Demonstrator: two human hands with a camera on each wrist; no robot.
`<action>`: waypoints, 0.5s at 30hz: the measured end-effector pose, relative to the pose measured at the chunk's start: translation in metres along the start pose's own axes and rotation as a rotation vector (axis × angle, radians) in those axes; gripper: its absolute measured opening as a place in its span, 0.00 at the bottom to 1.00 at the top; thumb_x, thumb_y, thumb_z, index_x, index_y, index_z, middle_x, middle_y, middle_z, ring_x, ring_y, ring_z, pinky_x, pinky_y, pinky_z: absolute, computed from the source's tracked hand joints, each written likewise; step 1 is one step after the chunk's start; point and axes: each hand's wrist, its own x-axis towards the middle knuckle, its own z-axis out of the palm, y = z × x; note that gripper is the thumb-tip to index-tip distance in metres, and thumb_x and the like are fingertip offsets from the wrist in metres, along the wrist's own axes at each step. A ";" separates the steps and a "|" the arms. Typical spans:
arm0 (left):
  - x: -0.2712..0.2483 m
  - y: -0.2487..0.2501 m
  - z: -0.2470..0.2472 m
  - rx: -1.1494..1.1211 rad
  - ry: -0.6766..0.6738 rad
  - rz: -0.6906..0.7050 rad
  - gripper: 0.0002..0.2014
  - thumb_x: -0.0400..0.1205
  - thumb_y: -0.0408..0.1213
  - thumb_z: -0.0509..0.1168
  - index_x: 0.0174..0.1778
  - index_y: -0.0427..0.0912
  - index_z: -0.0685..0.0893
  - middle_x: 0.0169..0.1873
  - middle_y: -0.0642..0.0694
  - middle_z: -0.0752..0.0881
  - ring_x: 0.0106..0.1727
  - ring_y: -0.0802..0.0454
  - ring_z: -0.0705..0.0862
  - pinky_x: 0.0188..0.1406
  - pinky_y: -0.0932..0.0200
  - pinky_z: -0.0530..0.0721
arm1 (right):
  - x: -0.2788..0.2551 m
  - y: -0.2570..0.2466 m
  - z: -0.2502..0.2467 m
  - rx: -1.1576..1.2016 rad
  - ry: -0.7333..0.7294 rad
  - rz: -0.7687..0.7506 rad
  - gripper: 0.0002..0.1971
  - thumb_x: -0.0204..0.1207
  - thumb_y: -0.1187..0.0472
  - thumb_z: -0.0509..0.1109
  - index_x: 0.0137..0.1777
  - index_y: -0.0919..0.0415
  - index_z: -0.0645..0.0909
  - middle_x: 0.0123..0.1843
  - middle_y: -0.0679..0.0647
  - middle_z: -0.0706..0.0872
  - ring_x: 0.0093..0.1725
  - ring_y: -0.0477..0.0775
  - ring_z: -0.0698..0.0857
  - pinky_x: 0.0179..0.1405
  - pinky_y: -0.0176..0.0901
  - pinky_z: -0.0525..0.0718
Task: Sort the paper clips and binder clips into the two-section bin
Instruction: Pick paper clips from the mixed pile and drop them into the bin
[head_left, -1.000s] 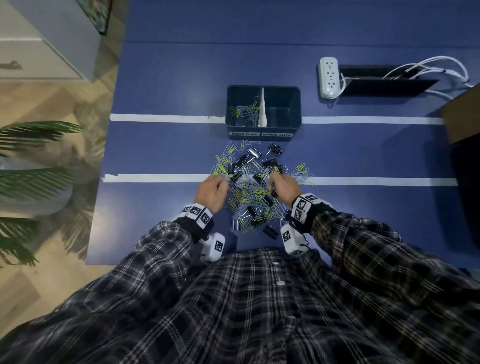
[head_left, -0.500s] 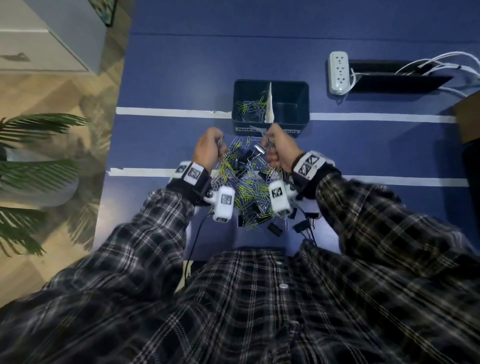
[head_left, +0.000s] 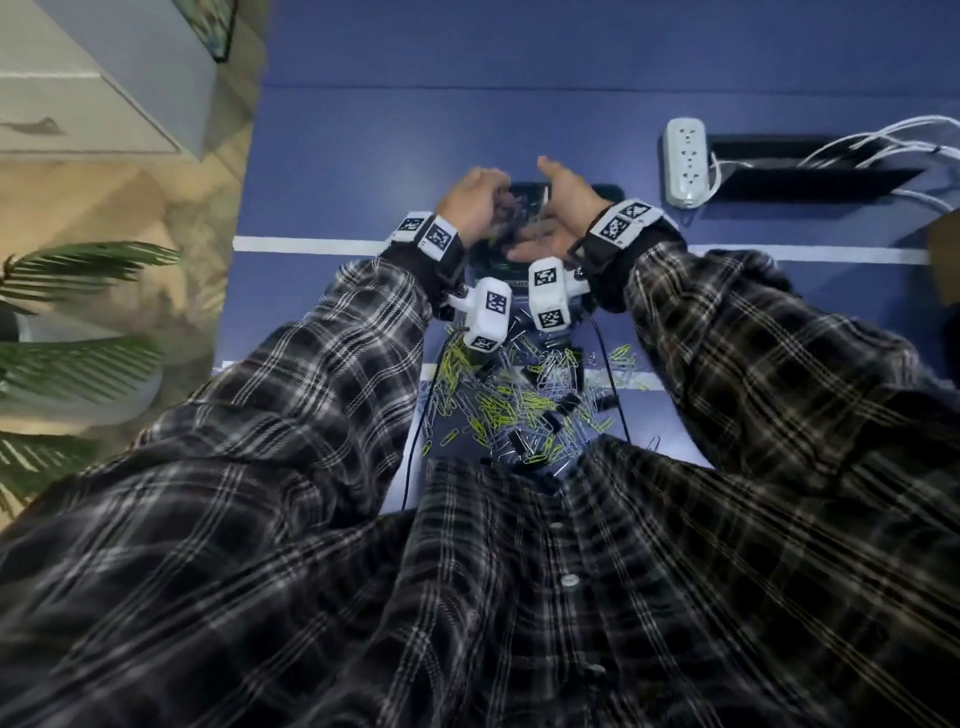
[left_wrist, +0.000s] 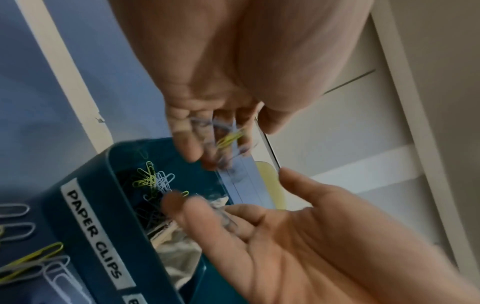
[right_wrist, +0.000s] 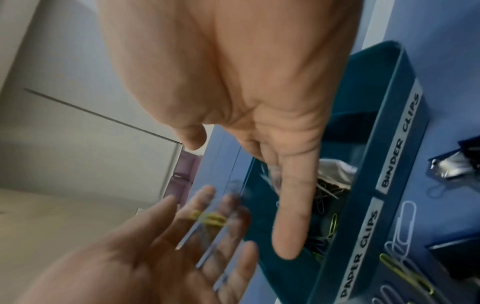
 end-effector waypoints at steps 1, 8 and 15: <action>0.006 -0.003 0.003 0.074 -0.047 -0.016 0.13 0.86 0.45 0.53 0.57 0.45 0.78 0.57 0.39 0.84 0.50 0.50 0.86 0.45 0.59 0.84 | -0.008 0.001 -0.003 -0.019 -0.006 -0.005 0.39 0.80 0.36 0.58 0.83 0.60 0.56 0.76 0.71 0.68 0.60 0.78 0.82 0.39 0.70 0.88; -0.017 -0.031 -0.004 0.326 0.006 0.107 0.23 0.78 0.61 0.56 0.55 0.49 0.84 0.53 0.42 0.88 0.53 0.44 0.86 0.55 0.51 0.83 | -0.055 0.044 -0.048 -0.276 0.025 -0.270 0.22 0.86 0.44 0.54 0.61 0.61 0.80 0.46 0.61 0.89 0.32 0.58 0.89 0.22 0.40 0.83; -0.092 -0.121 -0.015 0.810 -0.081 0.195 0.12 0.83 0.46 0.61 0.54 0.44 0.83 0.47 0.44 0.84 0.45 0.48 0.83 0.51 0.51 0.85 | -0.046 0.160 -0.126 -0.973 0.463 -0.316 0.14 0.73 0.65 0.66 0.56 0.54 0.87 0.57 0.55 0.89 0.57 0.59 0.86 0.57 0.44 0.82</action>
